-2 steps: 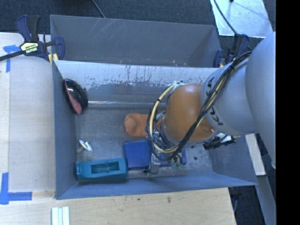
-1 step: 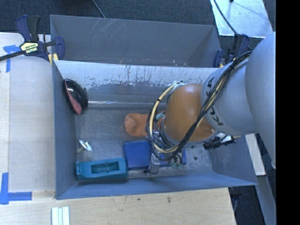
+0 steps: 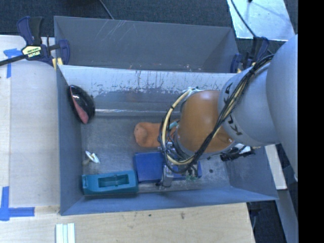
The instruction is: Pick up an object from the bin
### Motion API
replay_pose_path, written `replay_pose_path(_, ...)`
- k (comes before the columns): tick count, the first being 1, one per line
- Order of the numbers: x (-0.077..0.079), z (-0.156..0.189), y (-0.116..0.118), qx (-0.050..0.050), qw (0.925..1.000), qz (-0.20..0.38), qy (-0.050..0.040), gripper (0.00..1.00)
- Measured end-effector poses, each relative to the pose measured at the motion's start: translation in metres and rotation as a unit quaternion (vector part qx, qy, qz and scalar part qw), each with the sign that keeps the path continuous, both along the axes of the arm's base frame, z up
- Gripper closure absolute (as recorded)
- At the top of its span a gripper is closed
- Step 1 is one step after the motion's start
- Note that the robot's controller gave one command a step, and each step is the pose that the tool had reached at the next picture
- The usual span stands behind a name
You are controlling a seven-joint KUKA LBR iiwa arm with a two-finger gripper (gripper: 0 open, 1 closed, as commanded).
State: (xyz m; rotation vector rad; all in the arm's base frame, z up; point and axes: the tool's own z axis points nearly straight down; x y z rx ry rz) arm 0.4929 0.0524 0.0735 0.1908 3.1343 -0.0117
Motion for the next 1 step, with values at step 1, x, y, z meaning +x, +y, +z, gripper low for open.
replay_pose_path(1,-0.0004,0.0074,-0.0007,0.001,1.0,-0.001,0.0006,1.0)
